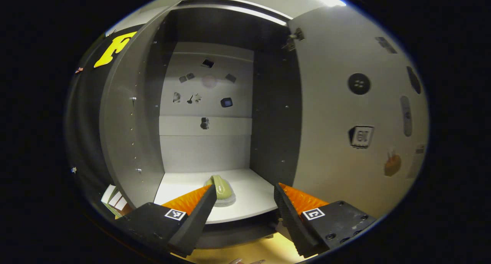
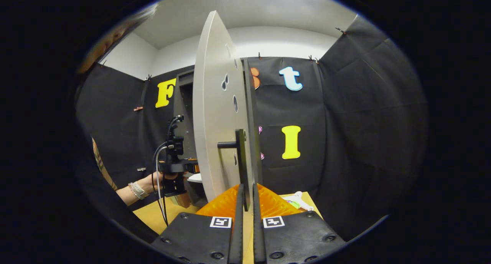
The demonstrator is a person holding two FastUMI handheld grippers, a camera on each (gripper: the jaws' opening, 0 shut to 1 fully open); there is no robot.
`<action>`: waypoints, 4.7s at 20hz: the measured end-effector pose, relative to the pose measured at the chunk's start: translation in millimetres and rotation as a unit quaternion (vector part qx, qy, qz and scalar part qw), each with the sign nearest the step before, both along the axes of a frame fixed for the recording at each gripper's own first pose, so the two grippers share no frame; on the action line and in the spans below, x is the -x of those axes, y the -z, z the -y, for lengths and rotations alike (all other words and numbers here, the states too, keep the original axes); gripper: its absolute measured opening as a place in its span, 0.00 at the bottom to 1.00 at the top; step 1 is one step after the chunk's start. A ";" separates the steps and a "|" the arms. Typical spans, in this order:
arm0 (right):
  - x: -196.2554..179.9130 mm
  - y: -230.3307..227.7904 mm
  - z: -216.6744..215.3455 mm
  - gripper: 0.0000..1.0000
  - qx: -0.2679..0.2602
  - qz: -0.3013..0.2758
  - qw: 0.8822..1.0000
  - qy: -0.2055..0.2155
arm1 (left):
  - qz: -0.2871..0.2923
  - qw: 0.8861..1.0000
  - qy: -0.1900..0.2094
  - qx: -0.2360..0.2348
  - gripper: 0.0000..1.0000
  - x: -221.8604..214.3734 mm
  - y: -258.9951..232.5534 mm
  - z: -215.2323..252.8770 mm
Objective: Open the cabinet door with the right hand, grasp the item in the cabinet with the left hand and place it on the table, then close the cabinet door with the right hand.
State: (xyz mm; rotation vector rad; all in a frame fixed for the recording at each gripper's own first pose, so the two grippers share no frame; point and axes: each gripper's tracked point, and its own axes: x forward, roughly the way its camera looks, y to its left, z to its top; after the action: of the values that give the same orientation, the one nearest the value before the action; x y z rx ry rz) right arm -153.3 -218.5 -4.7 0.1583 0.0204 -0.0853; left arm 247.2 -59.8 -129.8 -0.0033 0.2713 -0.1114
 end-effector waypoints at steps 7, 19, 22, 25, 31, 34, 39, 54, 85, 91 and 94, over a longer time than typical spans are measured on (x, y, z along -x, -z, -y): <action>17.0 31.0 105.5 0.53 0.026 -0.050 0.988 0.146 | -0.064 0.998 -0.023 0.002 0.94 -70.7 30.5 -26.5; -3.9 60.6 173.3 0.98 -0.001 -0.067 0.978 0.196 | -0.198 0.979 -0.050 -0.017 0.86 -137.4 108.5 -49.6; -9.3 64.8 183.5 0.98 -0.015 -0.063 0.977 0.201 | -0.216 0.975 -0.058 -0.015 0.77 -139.2 117.8 -50.8; -13.6 70.3 188.7 1.00 -0.028 -0.063 0.978 0.199 | -0.217 0.974 -0.058 -0.022 0.68 -144.5 116.8 -49.1; -20.0 78.7 188.7 0.98 -0.026 -0.072 0.979 0.188 | -0.224 0.971 -0.069 -0.055 0.27 -143.3 116.0 -45.9; -17.4 83.2 188.5 0.98 -0.028 -0.076 0.980 0.184 | -0.227 0.969 -0.078 -0.054 0.23 -138.7 114.7 -46.1; -13.8 75.9 186.1 0.98 -0.032 -0.067 0.983 0.170 | -0.213 0.971 -0.095 -0.062 0.22 -115.5 99.8 -48.7; -24.8 81.3 133.5 0.98 0.019 -0.078 0.993 0.090 | -0.179 0.977 -0.117 -0.017 0.21 89.6 48.4 -26.5; 11.9 59.1 46.9 0.98 -0.020 -0.065 0.997 -0.034 | -0.280 0.949 -0.142 0.028 0.23 333.5 345.8 72.7; 3.2 64.7 46.6 0.98 -0.023 -0.074 0.995 -0.056 | -0.297 0.943 -0.148 0.018 0.26 338.2 372.1 75.6; -0.6 67.8 49.9 0.98 -0.030 -0.079 0.995 -0.060 | -0.300 0.942 -0.151 0.012 0.30 340.7 375.9 75.4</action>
State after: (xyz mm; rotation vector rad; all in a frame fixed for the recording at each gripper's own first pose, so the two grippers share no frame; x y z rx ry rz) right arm -152.7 -268.4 -72.5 0.2094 0.1900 0.0238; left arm -93.5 -135.2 -505.7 -0.1050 0.8763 0.1991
